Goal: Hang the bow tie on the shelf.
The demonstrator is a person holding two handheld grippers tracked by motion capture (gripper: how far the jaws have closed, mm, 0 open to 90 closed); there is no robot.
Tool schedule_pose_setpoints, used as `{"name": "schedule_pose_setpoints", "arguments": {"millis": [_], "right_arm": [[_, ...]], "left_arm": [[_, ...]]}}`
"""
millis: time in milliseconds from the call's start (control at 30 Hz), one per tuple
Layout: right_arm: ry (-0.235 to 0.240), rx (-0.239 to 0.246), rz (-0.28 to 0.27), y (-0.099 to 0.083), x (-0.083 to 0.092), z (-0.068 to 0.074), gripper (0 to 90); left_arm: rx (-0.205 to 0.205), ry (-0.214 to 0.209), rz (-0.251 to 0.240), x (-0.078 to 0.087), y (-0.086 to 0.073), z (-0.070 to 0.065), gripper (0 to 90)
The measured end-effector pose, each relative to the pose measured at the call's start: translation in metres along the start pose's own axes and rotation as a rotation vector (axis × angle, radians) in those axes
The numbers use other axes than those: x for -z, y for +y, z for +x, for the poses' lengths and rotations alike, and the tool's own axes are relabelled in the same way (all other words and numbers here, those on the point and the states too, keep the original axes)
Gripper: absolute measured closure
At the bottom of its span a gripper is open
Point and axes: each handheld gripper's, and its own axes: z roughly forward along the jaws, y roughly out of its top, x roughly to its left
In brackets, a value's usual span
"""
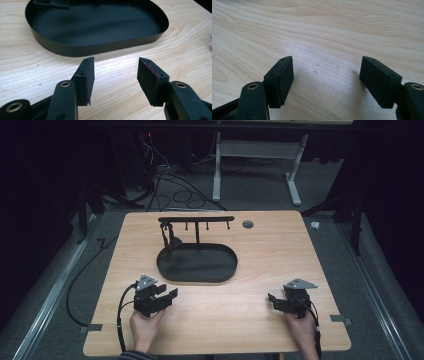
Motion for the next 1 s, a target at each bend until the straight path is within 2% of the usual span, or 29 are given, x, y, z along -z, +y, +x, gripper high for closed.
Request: {"name": "schedule_pose_setpoints", "arguments": {"millis": [433,567,733,833,1000], "right_arm": [[0.001,-0.001,0.001,0.000,0.000,0.000,28.7],[0.000,-0.002,0.001,0.000,0.000,0.000,28.7],[0.000,0.000,0.000,0.000,0.000,0.000,28.7],[0.001,-0.001,0.000,0.000,0.000,0.000,28.7],[0.001,-0.001,0.000,0.000,0.000,0.000,28.7]], "left_arm": [[0.002,-0.008,0.032,-0.015,-0.008,-0.002,49.3],[0.004,-0.009,0.027,-0.018,-0.009,-0.003,49.4],[0.000,0.003,0.034,-0.024,-0.011,-0.004,49.4],[-0.016,0.025,0.048,-0.029,-0.012,-0.005,49.3],[-0.035,0.035,0.058,-0.037,-0.013,-0.007,49.4]]}}
